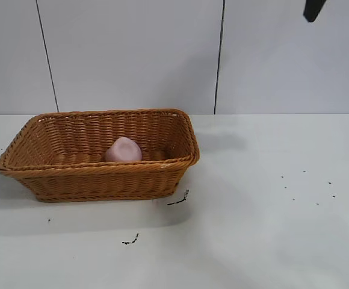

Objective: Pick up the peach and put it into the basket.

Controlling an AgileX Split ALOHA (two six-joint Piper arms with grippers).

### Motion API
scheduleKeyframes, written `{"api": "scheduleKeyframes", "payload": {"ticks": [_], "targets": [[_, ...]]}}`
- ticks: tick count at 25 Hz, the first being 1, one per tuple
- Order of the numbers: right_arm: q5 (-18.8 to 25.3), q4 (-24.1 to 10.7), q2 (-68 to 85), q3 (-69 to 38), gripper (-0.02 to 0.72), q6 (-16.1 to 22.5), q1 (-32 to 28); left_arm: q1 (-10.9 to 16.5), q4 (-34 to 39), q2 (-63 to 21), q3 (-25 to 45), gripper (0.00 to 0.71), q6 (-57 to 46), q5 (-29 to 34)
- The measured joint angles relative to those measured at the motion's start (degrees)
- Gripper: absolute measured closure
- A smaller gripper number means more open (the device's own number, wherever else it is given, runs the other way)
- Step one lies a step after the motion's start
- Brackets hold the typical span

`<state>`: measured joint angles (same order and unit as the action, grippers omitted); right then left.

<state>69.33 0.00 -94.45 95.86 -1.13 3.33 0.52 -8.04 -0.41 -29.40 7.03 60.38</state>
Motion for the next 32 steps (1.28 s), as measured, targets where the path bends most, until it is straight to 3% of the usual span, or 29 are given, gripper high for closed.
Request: {"api": "scheduleKeyframes", "payload": {"ticks": [12, 15, 21, 32], "targets": [[0.2, 0.7, 39.9, -42.9, 0.008, 1.1, 0.0, 0.0, 0.0, 0.0, 0.0, 0.016, 0.0, 0.0], [-3.2, 0.7, 50.3, -51.5, 0.008, 1.1, 0.0, 0.0, 0.0, 0.0, 0.0, 0.016, 0.0, 0.0], [-11.0, 0.9, 69.7, -62.6, 0.008, 1.1, 0.0, 0.0, 0.0, 0.0, 0.0, 0.016, 0.0, 0.0], [-11.0, 1.3, 88.8, -67.9, 0.008, 0.8, 0.0, 0.0, 0.0, 0.0, 0.0, 0.016, 0.0, 0.0]]}}
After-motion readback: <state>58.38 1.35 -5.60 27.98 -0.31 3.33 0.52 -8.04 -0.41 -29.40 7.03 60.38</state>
